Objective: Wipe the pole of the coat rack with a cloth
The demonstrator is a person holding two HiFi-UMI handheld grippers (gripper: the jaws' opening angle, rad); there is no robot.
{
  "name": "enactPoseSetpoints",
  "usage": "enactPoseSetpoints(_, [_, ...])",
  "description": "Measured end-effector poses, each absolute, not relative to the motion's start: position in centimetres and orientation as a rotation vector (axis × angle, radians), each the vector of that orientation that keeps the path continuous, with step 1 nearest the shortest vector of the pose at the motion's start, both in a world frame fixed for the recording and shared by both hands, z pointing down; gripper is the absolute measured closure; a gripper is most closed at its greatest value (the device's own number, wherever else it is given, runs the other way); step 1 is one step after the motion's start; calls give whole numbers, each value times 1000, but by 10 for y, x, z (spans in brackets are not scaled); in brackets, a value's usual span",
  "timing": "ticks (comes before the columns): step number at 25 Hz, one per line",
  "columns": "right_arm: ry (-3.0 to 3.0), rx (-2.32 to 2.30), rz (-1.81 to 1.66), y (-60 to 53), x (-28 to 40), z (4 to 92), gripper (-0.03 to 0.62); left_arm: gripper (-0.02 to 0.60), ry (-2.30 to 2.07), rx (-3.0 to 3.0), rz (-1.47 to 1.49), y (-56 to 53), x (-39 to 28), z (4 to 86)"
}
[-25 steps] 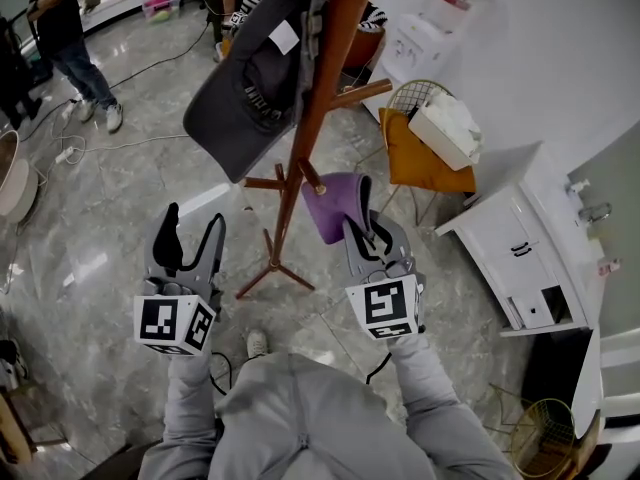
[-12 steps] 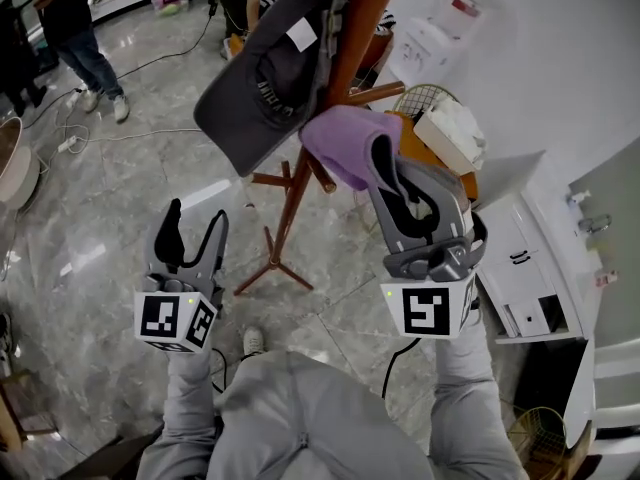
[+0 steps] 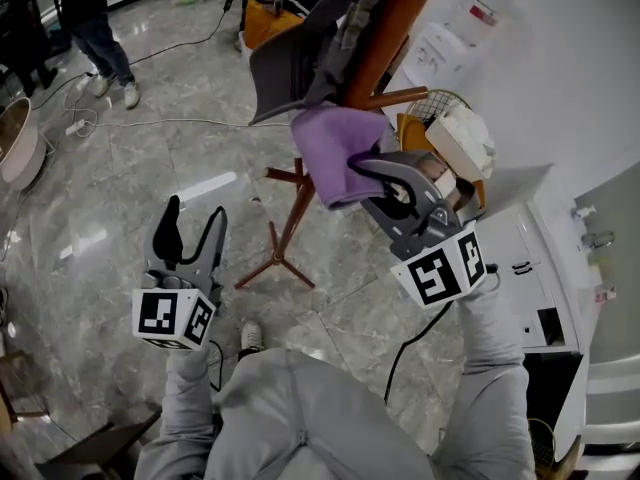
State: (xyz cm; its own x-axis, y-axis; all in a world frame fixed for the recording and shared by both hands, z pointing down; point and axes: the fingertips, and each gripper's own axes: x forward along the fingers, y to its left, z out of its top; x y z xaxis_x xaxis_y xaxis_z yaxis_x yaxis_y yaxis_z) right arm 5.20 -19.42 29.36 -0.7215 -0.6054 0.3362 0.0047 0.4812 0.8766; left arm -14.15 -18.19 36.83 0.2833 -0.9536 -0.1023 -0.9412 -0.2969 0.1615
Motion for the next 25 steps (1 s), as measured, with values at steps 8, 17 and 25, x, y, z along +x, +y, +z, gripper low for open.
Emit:
enactPoseSetpoints(8, [-2037,383,-1172,-199,69,312,543,242,-1816,2454,-269,-182,-142,376])
enactPoseSetpoints(17, [-1951,375,-1108,-201,97,330,543,242,-1797,2463,-267,-180,-135,375])
enactPoseSetpoints(25, [-1901,397,-1023,-191,119,362,543,242,-1777,2477,-267,-178,-131,377])
